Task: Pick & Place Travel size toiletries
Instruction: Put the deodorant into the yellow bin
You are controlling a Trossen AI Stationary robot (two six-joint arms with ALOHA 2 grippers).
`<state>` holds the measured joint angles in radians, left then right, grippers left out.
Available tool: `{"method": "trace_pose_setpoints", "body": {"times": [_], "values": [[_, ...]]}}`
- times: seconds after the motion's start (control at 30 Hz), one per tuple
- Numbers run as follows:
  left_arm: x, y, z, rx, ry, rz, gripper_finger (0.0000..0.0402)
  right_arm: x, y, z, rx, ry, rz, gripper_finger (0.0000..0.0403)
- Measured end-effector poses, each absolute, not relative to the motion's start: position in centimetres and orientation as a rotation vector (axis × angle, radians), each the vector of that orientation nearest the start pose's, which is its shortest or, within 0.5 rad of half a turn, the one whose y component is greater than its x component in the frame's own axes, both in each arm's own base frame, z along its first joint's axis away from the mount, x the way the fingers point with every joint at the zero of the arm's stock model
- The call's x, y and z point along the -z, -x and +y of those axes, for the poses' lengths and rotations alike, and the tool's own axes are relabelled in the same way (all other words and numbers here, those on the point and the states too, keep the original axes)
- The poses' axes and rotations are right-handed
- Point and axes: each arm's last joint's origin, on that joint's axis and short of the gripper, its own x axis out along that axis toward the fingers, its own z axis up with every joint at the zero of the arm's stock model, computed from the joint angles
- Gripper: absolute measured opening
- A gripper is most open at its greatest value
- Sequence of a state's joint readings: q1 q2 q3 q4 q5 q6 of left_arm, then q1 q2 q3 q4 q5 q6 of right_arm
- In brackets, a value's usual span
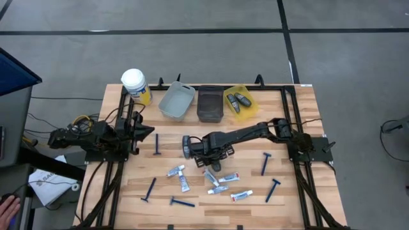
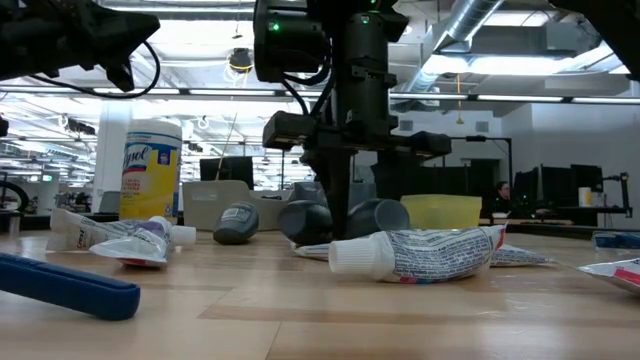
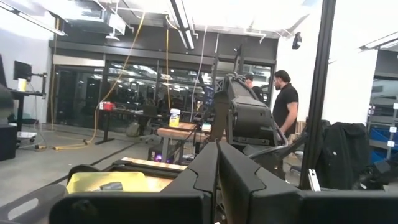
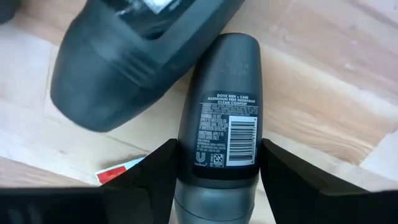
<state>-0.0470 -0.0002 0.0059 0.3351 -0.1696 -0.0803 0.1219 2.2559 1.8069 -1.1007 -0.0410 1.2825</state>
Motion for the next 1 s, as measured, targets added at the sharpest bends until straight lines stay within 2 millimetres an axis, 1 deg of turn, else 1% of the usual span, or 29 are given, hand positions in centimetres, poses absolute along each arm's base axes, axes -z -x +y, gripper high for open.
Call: {"method": "trace_pose_setpoints", "body": {"times": [0.17,0.5,0.63,0.73,0.77,0.87,0.93,1.0], "values": [[-19.8,-9.1,0.1,-0.115,0.117,-0.350,0.0010,-16.8,-43.0,5.4,0.850,-0.930,1.387,0.0188],[-19.7,-9.1,0.1,-0.115,0.116,-0.347,0.0010,-16.8,-43.0,5.4,0.833,-0.916,1.392,0.0187],[-18.7,-9.4,0.1,-0.120,0.104,-0.234,0.0010,-16.9,-43.0,5.4,0.825,-0.910,1.393,0.0188],[-17.2,-9.7,0.1,-0.126,0.088,-0.076,0.0010,-17.5,-42.9,5.3,0.812,-0.909,1.386,0.0188],[-17.0,-9.7,0.1,-0.121,0.086,-0.056,0.0010,-17.7,-42.9,5.3,0.809,-0.911,1.381,0.0188],[-17.0,-9.7,0.0,-0.109,0.088,-0.056,0.0010,-18.8,-42.4,5.3,0.819,-0.893,1.376,0.0188],[-17.0,-9.7,0.0,-0.106,0.088,-0.054,0.0010,-20.0,-42.2,5.2,0.807,-0.895,1.335,0.0188],[-17.0,-9.7,0.0,-0.106,0.088,-0.053,0.0010,-21.0,-41.6,4.9,0.829,-0.868,1.324,0.0186]]}}
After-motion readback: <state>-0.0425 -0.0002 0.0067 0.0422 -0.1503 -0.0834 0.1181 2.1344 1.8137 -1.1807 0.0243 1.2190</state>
